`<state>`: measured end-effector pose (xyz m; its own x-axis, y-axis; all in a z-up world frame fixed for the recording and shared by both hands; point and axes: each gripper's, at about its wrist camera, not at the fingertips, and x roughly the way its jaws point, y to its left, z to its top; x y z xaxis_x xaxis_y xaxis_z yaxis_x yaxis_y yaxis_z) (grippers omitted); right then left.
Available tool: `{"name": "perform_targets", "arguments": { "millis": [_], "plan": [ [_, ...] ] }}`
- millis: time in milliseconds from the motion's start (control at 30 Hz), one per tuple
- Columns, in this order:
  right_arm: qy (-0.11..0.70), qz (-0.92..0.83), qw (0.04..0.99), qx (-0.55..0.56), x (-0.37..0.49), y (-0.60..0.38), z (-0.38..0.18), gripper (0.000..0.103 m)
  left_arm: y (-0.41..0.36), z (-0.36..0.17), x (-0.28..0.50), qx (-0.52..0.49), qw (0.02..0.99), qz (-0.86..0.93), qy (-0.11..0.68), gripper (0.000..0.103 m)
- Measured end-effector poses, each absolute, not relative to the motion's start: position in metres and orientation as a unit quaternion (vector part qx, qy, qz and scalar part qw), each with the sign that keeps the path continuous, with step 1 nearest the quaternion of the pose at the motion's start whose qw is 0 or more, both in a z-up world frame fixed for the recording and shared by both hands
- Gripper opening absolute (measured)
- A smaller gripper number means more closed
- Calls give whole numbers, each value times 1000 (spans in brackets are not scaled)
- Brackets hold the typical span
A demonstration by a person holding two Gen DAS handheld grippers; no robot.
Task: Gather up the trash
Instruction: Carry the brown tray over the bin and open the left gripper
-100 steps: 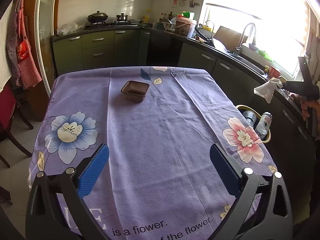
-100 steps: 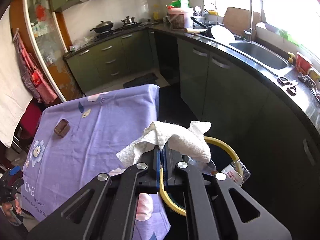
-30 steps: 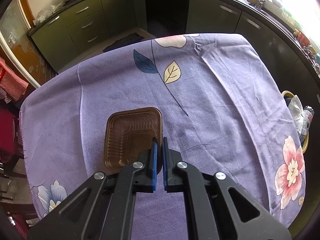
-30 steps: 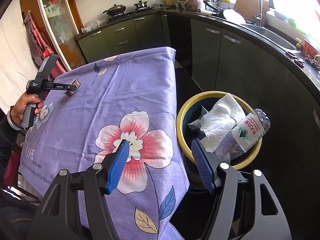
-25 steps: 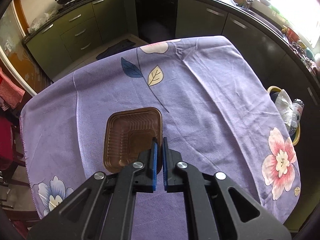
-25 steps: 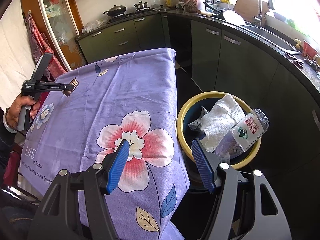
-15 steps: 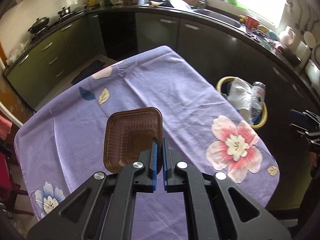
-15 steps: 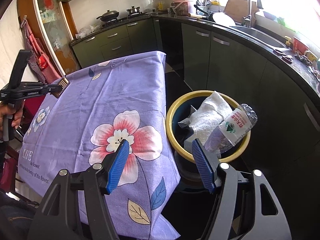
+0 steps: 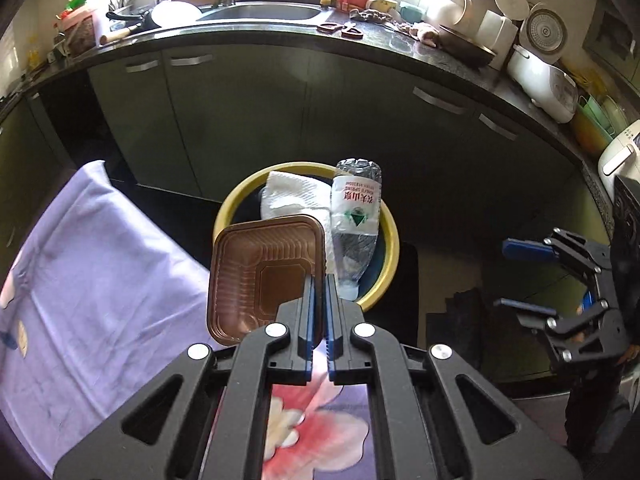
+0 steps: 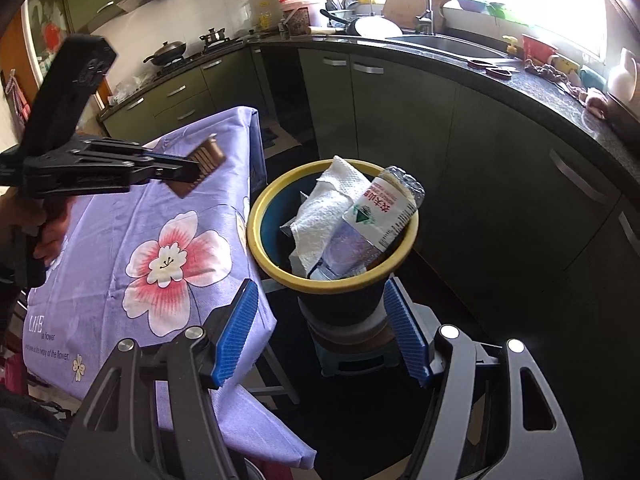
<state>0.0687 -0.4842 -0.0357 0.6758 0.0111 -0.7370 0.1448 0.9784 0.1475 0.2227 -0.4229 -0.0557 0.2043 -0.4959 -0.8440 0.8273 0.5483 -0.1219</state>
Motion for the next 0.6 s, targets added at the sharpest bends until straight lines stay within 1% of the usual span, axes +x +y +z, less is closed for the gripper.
{"name": "perform_targets", "arguments": {
  "millis": [167, 367, 400, 433, 467, 500, 600],
  "plan": [
    [408, -42, 904, 116, 61, -504, -51, 65, -474, -92, 256, 175, 749, -432, 471, 5],
    [411, -48, 901, 132, 62, -518, -59, 66, -498, -128, 286, 139, 738, -417, 512, 5],
    [410, -47, 901, 133, 63, -518, -59, 66, -499, -133, 289, 137, 739, -410, 517, 10],
    [408, -46, 902, 132, 64, -517, -58, 68, -499, -137, 292, 136, 740, -403, 521, 18],
    [406, -44, 903, 132, 64, -516, -57, 69, -498, -141, 293, 136, 740, -396, 526, 39],
    [405, -41, 904, 130, 64, -513, -56, 69, -495, -144, 295, 134, 742, -389, 530, 49],
    [404, -32, 906, 121, 64, -505, -53, 70, -478, -144, 294, 120, 746, -374, 538, 50]
  ]
}}
